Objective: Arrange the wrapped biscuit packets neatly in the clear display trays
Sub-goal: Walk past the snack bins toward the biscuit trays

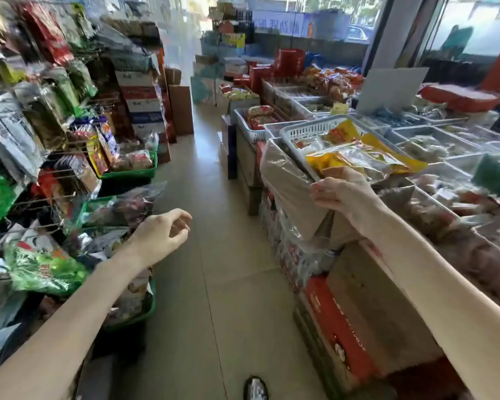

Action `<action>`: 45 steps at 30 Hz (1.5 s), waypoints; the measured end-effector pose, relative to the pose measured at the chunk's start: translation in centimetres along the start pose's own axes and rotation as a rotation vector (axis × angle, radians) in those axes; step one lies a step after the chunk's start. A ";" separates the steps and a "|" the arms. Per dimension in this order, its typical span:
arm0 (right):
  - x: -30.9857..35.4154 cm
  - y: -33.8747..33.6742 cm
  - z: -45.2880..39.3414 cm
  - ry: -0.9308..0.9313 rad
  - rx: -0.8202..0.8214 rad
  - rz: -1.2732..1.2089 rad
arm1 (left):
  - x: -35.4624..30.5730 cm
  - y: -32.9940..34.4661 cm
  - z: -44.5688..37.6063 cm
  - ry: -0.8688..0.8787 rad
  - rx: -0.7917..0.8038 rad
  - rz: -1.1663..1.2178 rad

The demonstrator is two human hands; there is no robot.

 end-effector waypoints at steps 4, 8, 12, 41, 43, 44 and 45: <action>1.0 5.0 -9.5 0.070 0.036 -0.009 | 3.3 2.9 -8.6 -0.060 0.110 -0.109; 2.7 11.4 -18.8 0.070 0.077 -0.004 | 5.2 2.9 -18.8 -0.146 0.126 -0.011; 2.3 19.2 -27.2 0.000 0.115 0.106 | 8.4 3.8 -27.9 -0.169 0.121 0.071; -1.1 59.5 -105.7 0.000 0.006 0.974 | 36.4 19.7 -115.3 -0.011 0.397 -0.299; -1.1 61.6 -110.3 0.018 0.019 1.011 | 38.3 20.3 -120.0 0.011 0.411 -0.317; -1.2 62.5 -112.8 0.012 0.010 1.014 | 39.4 20.7 -122.5 0.019 0.415 -0.327; -1.3 63.4 -115.2 0.004 -0.008 1.012 | 40.7 21.1 -125.0 0.023 0.435 -0.349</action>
Point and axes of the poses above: each hand's wrist, its own z-axis away from the middle knuckle, its own y-axis out of the palm, x = y × z, the point moved 2 cm from there along -z, towards the middle knuckle, and after that the axes turned 14 degrees about -x, right-handed, at the moved point
